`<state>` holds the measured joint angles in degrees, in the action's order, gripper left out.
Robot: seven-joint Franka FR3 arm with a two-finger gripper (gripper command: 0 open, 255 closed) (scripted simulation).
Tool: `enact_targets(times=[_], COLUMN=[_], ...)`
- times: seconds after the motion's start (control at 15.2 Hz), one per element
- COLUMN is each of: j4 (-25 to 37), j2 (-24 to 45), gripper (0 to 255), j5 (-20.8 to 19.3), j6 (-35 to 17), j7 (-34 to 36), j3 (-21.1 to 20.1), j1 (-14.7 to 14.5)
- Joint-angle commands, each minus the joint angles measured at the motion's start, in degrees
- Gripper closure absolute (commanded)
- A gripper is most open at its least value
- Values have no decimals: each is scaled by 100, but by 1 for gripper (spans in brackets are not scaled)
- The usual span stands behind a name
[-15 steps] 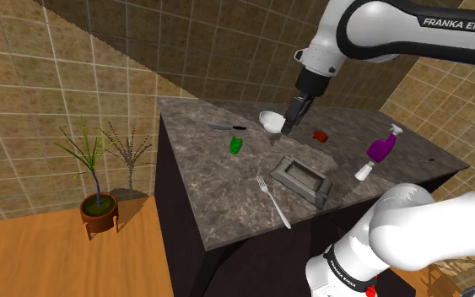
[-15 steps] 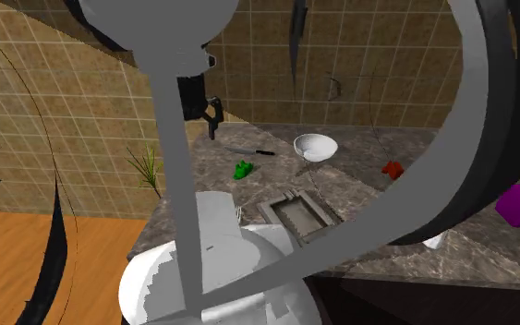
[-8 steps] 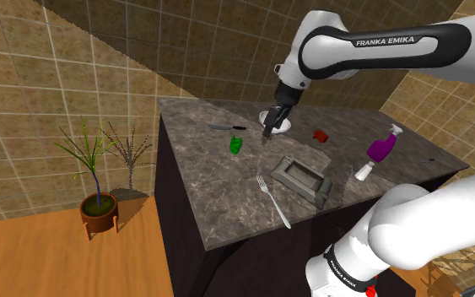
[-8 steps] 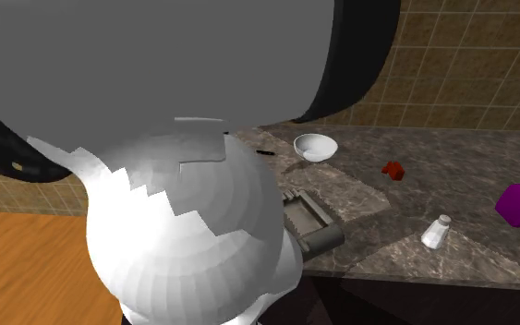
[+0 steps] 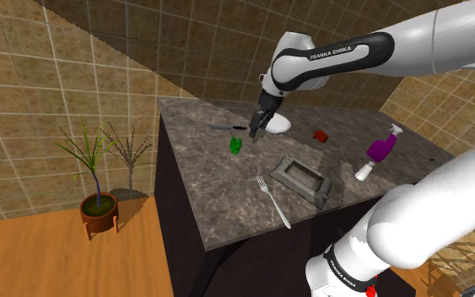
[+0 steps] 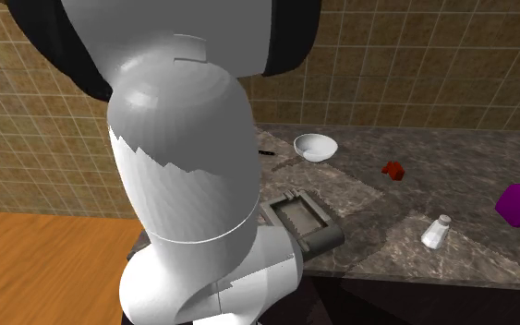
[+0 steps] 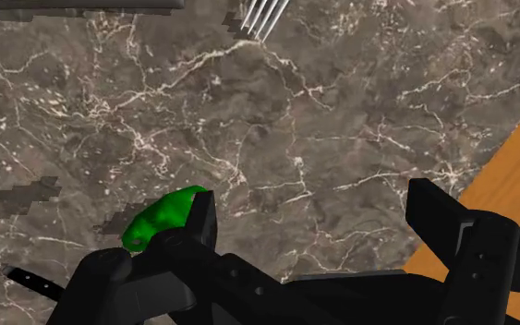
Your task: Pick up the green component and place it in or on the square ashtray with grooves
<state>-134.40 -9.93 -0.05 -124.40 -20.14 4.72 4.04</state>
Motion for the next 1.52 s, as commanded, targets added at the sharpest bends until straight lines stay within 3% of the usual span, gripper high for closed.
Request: enact_targets(times=[0.0,0.53,0.99,1.45], j4=[189,1326,2611,2614], j2=[430,2144,3553,3943], gripper=[0,0,0,0], j5=[0,143,289,347], j6=[-282,-992,-1229,-1614], j7=[-127,-564,-864,-901], j3=[68,207,207,171], j1=[41,209,423,458])
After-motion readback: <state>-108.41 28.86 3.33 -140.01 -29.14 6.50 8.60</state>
